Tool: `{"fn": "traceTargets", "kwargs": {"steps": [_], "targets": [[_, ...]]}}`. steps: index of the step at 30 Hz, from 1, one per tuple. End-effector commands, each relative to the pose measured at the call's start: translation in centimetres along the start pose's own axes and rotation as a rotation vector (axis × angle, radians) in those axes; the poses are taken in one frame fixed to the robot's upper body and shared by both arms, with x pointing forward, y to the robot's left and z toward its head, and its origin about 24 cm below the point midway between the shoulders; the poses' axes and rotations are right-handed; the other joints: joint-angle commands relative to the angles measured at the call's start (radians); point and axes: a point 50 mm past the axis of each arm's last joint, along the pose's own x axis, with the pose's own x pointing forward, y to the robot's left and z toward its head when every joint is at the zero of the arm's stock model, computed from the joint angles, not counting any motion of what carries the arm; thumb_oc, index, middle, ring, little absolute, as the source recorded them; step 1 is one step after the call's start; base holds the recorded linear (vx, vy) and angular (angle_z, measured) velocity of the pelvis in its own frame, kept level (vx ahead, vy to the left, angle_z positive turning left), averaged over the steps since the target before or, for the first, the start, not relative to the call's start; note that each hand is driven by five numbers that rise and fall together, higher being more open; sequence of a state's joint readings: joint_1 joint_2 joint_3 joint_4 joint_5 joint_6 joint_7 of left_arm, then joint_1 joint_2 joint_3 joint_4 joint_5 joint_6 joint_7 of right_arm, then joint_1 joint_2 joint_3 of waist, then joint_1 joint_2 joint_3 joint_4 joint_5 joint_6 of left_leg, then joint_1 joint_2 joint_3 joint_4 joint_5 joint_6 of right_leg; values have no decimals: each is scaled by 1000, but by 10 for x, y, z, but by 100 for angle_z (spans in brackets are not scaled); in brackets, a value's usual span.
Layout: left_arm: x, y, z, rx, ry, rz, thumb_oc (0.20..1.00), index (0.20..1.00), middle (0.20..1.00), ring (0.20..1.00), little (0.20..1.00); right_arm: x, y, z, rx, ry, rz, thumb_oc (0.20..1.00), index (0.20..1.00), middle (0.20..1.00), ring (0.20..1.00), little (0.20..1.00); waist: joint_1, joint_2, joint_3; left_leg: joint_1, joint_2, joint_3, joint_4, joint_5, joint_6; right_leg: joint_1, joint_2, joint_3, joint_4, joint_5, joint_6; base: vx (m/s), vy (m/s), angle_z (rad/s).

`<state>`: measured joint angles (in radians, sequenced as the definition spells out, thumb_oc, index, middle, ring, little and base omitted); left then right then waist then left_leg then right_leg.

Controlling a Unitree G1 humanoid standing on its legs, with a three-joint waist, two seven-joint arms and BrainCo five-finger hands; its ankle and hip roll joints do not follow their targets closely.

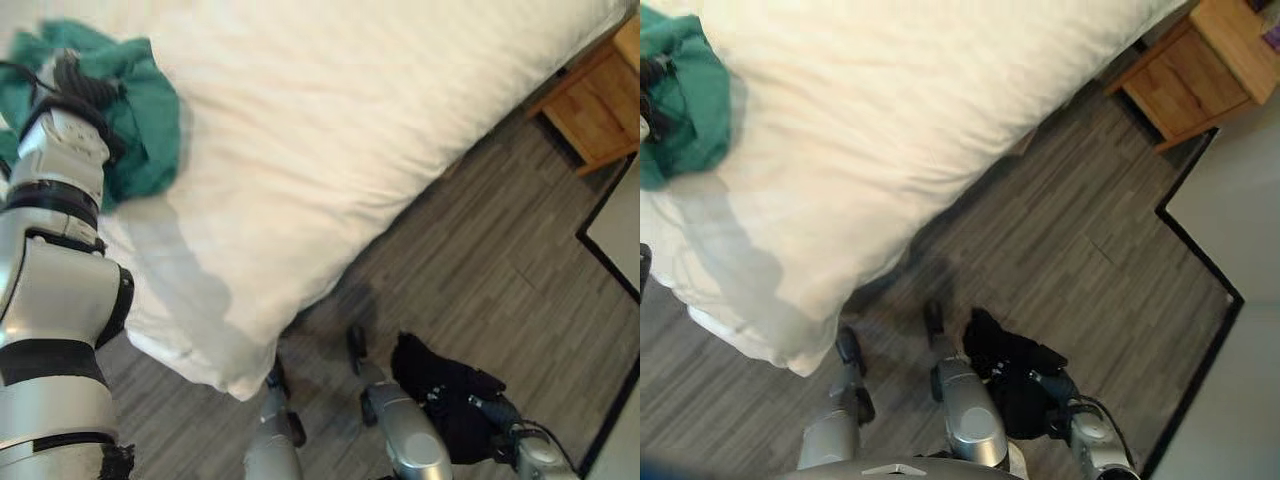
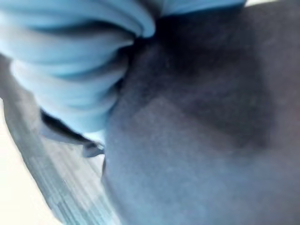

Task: Pick up bed clothes into laundry basket.

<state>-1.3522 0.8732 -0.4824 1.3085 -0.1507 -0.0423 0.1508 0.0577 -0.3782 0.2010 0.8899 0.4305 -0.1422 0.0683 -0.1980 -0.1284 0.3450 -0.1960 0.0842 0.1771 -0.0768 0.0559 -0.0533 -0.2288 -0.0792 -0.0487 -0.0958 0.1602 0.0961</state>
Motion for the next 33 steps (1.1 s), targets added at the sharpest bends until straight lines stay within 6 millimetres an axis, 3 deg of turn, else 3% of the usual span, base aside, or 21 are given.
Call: {"fn": "traceTargets", "kwargs": {"steps": [1, 5, 6, 7, 8, 9, 10, 11, 12, 15, 17, 19, 23, 25, 27, 33], "targets": [[-3, 20, 7, -458, -116, 47, 200, 200, 200, 200, 200, -11, -31, -13, 2, 44, -106, 200, 200, 200, 200, 200, 41, 50, -51, 1, -10, -62, -9, 59, -24, 57, -71, -4, 146, -107, 114, 113, 11, 22], [-29, 1, -3, -619, -274, -41, 200, 200, 200, 200, 200, -18, -48, -22, 82, 63, -205, 200, 200, 200, 200, 200, 77, 71, -89, 50, -18, -78, -7, 53, -20, 112, -70, -25, 144, -123, 106, 49, -40, 23], [-59, -13, -38, -657, -275, -90, 200, 200, 200, 200, 200, -22, -55, -22, 192, 25, -278, 200, 200, 200, 200, 200, 103, 69, -116, 78, -20, -86, -1, 45, -19, 146, -69, -34, 143, -138, 100, 38, -35, 24], [-61, -13, -42, -657, -268, -86, 200, 200, 200, 200, 200, -23, -56, -22, 184, 26, -278, 200, 200, 200, 200, 200, 97, 74, -121, 75, -19, -87, -3, 48, -19, 144, -68, -34, 140, -134, 100, 91, -57, 10], [-79, -21, -63, -684, -234, -103, 200, 200, 200, 200, 200, -25, -64, -20, 295, -16, -350, 200, 200, 200, 200, 200, 109, 72, -132, 95, -20, -88, 0, 38, -18, 167, -69, -42, 140, -145, 97, 125, -31, 6], [-126, -31, -113, -725, -119, -123, 200, 200, 200, 200, 200, -31, -78, -3, 513, -178, -469, 200, 200, 200, 200, 200, 121, 78, -163, 130, -22, -85, 0, 24, -16, 205, -71, -45, 132, -156, 94, 156, -34, 19], [-153, -38, -138, -738, -29, -135, 200, 200, 200, 200, 200, -37, -82, -1, 583, -240, -504, 200, 200, 200, 200, 200, 123, 84, -182, 144, -22, -82, -1, 27, -11, 220, -71, -47, 124, -151, 89, 140, -14, 4], [-154, -38, -139, -737, -25, -134, 200, 200, 200, 200, 200, -37, -82, -2, 580, -238, -504, 200, 200, 200, 200, 200, 121, 85, -187, 148, -23, -83, -3, 20, -12, 224, -71, -47, 122, -156, 90, 128, -6, -9], [-192, -48, -168, -777, 106, -146, 200, 200, 200, 200, 200, -44, -91, 26, 602, -389, -529, 200, 200, 200, 200, 200, 126, 91, -215, 174, -24, -78, -4, 10, -8, 250, -73, -49, 112, -161, 86, 107, -5, -3], [-238, -58, -199, -856, 280, -131, 200, 200, 200, 200, 200, -59, -102, 79, 442, -591, -542, 200, 200, 200, 200, 200, 133, 108, -260, 199, -29, -80, -4, -1, -3, 279, -75, -51, 100, -167, 80, 72, 2, 14], [-265, -76, -206, -932, 369, -164, 200, 200, 200, 200, 200, -69, -95, 118, 343, -746, -509, 200, 200, 200, 200, 200, 146, 116, -272, 203, -33, -87, -2, 4, 3, 286, -72, -50, 103, -168, 72, -2, -6, 17], [-276, -84, -201, -946, 374, -191, 200, 200, 200, 200, 200, -78, -86, 145, 282, -864, -491, 200, 200, 200, 200, 200, 156, 119, -280, 214, -33, -93, -1, 1, 4, 304, -71, -54, 105, -181, 65, -7, -21, 14], [-276, -100, -181, -1037, 328, -244, 200, 200, 200, 200, 200, -103, -53, 198, 171, -1120, -374, 200, 200, 200, 200, 200, 159, 120, -289, 226, -28, -99, 3, 2, 1, 315, -66, -55, 113, -191, 54, -33, -37, 9], [-274, -102, -174, -1041, 299, -265, 200, 200, 200, 200, 200, -105, -49, 204, 160, -1149, -355, 200, 200, 200, 200, 200, 158, 120, -291, 229, -28, -100, 3, 4, 0, 320, -64, -56, 115, -194, 51, -21, -16, 5], [-268, -104, -156, -1047, 215, -297, 200, 200, 200, 200, 200, -115, -29, 221, 165, -1248, -243, 200, 200, 200, 200, 200, 151, 119, -290, 236, -24, -96, 1, 6, -2, 322, -59, -52, 122, -195, 45, -49, -22, 0], [-256, -98, -139, -1108, 119, -232, 200, 200, 200, 200, 200, -105, -17, 215, 195, -1201, -165, 200, 200, 200, 200, 200, 135, 117, -282, 254, -25, -70, -1, -4, 13, 301, -67, -31, 163, -186, 53, -14, 28, -10]]}}
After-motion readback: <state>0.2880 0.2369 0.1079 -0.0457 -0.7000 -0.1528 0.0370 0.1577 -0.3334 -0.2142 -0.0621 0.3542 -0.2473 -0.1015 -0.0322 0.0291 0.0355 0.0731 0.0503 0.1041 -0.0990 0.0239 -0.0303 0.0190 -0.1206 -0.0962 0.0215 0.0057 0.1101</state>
